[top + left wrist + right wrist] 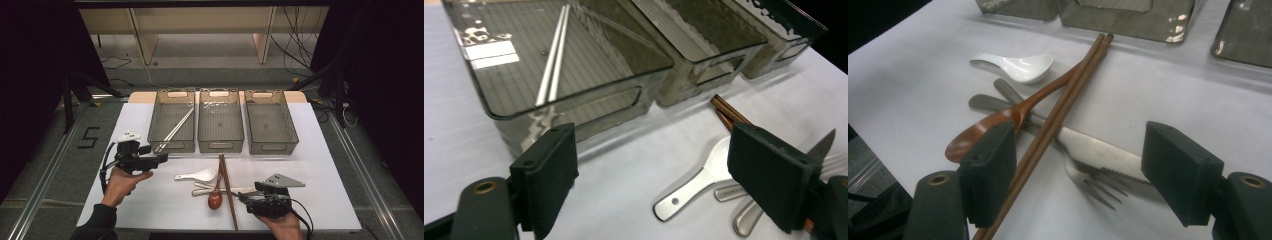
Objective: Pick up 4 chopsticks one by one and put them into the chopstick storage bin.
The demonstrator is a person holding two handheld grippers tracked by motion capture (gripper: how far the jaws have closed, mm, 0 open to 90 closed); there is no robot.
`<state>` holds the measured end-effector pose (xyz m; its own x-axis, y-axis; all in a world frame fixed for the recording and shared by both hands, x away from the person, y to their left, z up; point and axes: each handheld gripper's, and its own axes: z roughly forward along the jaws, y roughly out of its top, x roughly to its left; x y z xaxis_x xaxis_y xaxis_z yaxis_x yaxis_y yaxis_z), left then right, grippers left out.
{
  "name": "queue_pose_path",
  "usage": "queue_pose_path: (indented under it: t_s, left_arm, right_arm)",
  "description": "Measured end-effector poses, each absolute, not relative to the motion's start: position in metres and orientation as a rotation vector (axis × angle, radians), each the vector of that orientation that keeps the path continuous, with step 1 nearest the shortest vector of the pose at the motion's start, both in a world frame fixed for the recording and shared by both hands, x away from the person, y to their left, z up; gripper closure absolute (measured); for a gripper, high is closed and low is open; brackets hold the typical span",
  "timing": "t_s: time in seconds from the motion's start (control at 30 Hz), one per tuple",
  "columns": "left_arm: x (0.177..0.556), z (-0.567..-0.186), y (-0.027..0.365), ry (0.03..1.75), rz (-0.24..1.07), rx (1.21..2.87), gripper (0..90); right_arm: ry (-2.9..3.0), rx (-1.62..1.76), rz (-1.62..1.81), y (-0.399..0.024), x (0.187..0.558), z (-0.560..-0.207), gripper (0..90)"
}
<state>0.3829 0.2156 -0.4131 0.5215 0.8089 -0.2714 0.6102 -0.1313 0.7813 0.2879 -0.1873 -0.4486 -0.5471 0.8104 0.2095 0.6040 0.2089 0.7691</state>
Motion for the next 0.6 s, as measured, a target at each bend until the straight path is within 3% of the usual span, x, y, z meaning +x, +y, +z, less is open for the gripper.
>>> queue_pose_path:
  t_s: [0.6]
  left_arm:
    - [0.370, -0.435, 0.201, 1.139, 0.254, 1.874, 18.4]
  right_arm:
    - [2.284, 1.347, 1.209, -0.180, 0.289, -0.453, 32.1]
